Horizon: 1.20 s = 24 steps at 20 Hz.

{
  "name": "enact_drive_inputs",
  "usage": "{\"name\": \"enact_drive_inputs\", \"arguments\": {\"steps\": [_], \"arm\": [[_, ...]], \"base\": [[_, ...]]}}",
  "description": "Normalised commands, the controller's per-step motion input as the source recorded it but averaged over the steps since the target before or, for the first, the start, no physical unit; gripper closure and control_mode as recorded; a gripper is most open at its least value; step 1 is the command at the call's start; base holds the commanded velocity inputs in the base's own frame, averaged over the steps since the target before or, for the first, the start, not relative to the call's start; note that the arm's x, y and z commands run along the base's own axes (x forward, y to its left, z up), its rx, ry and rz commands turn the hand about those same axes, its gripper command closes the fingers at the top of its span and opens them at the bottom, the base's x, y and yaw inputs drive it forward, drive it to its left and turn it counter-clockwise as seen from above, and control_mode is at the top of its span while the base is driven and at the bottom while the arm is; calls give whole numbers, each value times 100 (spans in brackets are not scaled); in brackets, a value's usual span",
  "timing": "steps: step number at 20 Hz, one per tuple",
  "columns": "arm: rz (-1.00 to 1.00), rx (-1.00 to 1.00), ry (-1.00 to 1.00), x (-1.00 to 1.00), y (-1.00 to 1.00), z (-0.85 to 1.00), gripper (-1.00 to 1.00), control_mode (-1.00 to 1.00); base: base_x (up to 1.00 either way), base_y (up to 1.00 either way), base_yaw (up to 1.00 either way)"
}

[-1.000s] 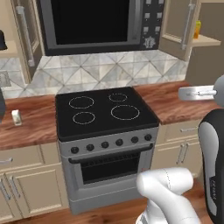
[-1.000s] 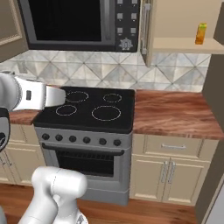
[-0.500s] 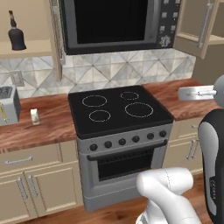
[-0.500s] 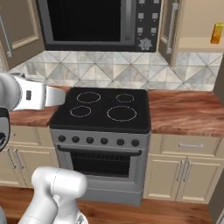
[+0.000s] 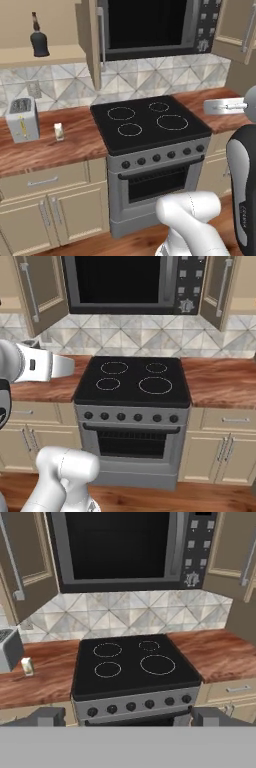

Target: Sort all alcoholic drinks to one cabinet, and non-alcoholic drinks to the other.

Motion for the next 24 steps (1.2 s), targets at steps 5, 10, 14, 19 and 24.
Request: {"name": "enact_drive_inputs", "arguments": {"steps": [5, 10, 14, 19, 24], "arm": [[0, 0, 0, 0, 0, 0, -100, 100], [0, 0, 0, 0, 0, 0, -100, 100], [0, 0, 0, 0, 0, 0, -100, 100], [0, 0, 0, 0, 0, 0, -100, 100], [0, 0, 0, 0, 0, 0, -100, 100]], "base": [[-7, 55, -9], [-3, 60, -9], [0, 65, -8], [4, 65, -5], [19, 58, -2]]}}
